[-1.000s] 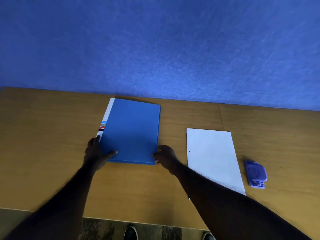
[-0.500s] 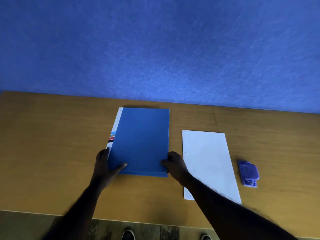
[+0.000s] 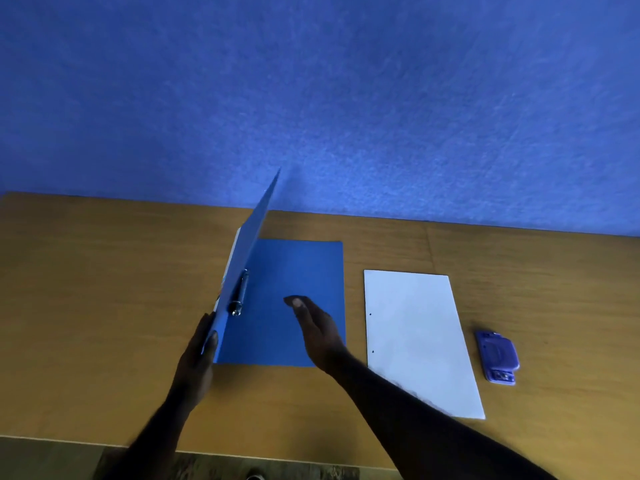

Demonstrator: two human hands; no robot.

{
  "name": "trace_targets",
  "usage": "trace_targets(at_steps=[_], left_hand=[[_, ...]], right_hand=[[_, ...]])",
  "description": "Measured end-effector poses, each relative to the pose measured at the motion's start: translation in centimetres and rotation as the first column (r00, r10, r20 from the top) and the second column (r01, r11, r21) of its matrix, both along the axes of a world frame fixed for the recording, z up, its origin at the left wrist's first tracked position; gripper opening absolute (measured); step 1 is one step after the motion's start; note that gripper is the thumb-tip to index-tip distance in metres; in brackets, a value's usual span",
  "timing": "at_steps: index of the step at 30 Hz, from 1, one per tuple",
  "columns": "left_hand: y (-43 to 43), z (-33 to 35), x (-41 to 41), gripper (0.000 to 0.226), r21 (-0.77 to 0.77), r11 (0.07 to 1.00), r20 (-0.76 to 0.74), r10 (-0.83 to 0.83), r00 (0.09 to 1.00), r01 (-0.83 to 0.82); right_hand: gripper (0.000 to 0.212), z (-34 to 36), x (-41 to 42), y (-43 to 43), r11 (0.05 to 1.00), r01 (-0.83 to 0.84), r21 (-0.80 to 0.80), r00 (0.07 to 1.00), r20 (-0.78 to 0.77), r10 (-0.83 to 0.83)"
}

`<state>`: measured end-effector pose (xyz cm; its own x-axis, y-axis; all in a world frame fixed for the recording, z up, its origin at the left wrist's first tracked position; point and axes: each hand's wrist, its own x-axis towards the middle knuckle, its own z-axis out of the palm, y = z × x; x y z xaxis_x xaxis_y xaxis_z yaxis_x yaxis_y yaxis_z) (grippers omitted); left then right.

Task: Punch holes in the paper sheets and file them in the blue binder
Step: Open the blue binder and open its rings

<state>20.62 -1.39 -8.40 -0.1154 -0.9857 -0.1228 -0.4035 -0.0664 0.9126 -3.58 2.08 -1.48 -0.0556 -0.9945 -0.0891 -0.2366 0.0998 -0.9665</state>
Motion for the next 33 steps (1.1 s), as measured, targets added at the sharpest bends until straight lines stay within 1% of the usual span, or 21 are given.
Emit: trace_targets(at_steps=[1,2,3,4,6,8,10,11,13,14,15,16,17,19,21,23,25,27,29,31,33], left_hand=[[0.1,0.1,0.1,0.049,0.03,0.999,-0.055,0.027,0.998,-0.025],[0.2,0.2,0.1,0.05,0.038,0.998,-0.125,0.055,0.991,-0.05],[0.2,0.4,0.2,0.047,0.038,0.996,-0.197,0.092,0.976,-0.086],[0.2,0.3,0.4,0.043,0.038,0.992,-0.258,0.128,0.958,-0.122],[0.2,-0.2,0.5,0.044,0.058,0.979,-0.348,0.202,0.915,-0.194],[0.3,-0.9,0.5,0.04,0.101,0.936,-0.342,0.351,0.872,-0.338],[0.4,-1.1,0.2,0.033,0.154,0.822,-0.312,0.566,0.763,-0.548],[0.4,-1.1,0.1,0.033,0.152,0.742,-0.277,0.667,0.692,-0.653],[0.0,-0.8,0.0,0.044,0.1,0.54,-0.136,0.84,0.526,-0.836],[-0.2,-0.5,0.0,0.05,0.084,0.461,-0.105,0.886,0.452,-0.883],[-0.4,-0.2,0.0,0.051,0.056,0.416,-0.103,0.907,0.409,-0.908],[-0.6,0.0,0.1,0.046,0.003,0.414,-0.105,0.905,0.412,-0.91],[-0.9,0.0,0.1,0.034,-0.088,0.457,-0.099,0.88,0.465,-0.885],[-1.7,0.0,0.1,0.01,-0.28,0.624,0.016,0.763,0.647,-0.729],[-2.8,0.0,0.0,0.011,-0.377,0.78,0.242,0.603,0.761,-0.498],[-4.0,0.0,-0.3,0.012,-0.349,0.884,0.321,0.424,0.847,-0.31],[-5.2,0.1,-0.7,0.012,-0.226,0.958,0.297,0.238,0.925,-0.174],[-6.6,0.3,-1.1,0.014,-0.1,0.992,0.29,0.109,0.951,-0.083],[-7.7,0.4,-1.4,0.014,-0.032,0.999,0.306,0.019,0.952,-0.01],[-8.0,0.4,-1.8,0.018,-0.023,0.997,0.357,-0.057,0.932,0.069],[-8.1,0.3,-2.0,0.019,-0.02,0.997,0.36,-0.06,0.931,0.072]], right_hand=[[0.052,-1.3,-0.6,-0.1,0.994,-0.045,0.102,0.972,-0.224,0.067],[0.057,-2.7,-1.3,0.1,0.973,-0.08,0.216,0.883,-0.438,0.169],[0.062,-4.1,-2.0,0.5,0.95,-0.098,0.296,0.775,-0.576,0.259],[0.065,-5.3,-2.6,0.9,0.939,-0.107,0.328,0.694,-0.652,0.307],[0.066,-6.7,-3.2,2.0,0.944,-0.109,0.312,0.619,-0.722,0.31],[0.067,-7.1,-3.3,2.7,0.954,-0.092,0.285,0.606,-0.744,0.281],[0.067,-7.0,-3.1,2.7,0.96,-0.07,0.27,0.614,-0.747,0.255],[0.066,-6.9,-2.9,2.6,0.962,-0.065,0.266,0.615,-0.748,0.249],[0.065,-6.8,-2.7,2.4,0.962,-0.055,0.267,0.618,-0.748,0.243],[0.065,-6.7,-2.6,2.3,0.963,-0.048,0.265,0.619,-0.749,0.237],[0.064,-6.7,-2.5,2.3,0.963,-0.044,0.265,0.617,-0.751,0.235],[0.064,-6.6,-2.3,2.1,0.963,-0.041,0.267,0.616,-0.752,0.235],[0.064,-6.6,-2.2,2.1,0.962,-0.037,0.271,0.616,-0.752,0.236],[0.064,-6.3,-2.1,1.8,0.961,-0.033,0.275,0.611,-0.755,0.237],[0.065,-6.1,-2.0,1.4,0.96,-0.027,0.28,0.602,-0.762,0.239],[0.067,-5.8,-1.8,0.8,0.956,-0.027,0.294,0.591,-0.766,0.252],[0.07,-5.6,-1.7,0.4,0.948,-0.022,0.317,0.579,-0.769,0.271],[0.072,-5.5,-1.7,-0.2,0.944,-0.014,0.33,0.568,-0.774,0.279],[0.07,-5.4,-1.8,-1.1,0.936,-0.004,0.352,0.585,-0.758,0.287],[0.07,-5.1,-2.0,-2.3,0.907,-0.032,0.419,0.655,-0.677,0.336],[0.071,-5.0,-1.5,-3.9,0.869,-0.095,0.485,0.727,-0.563,0.393]])
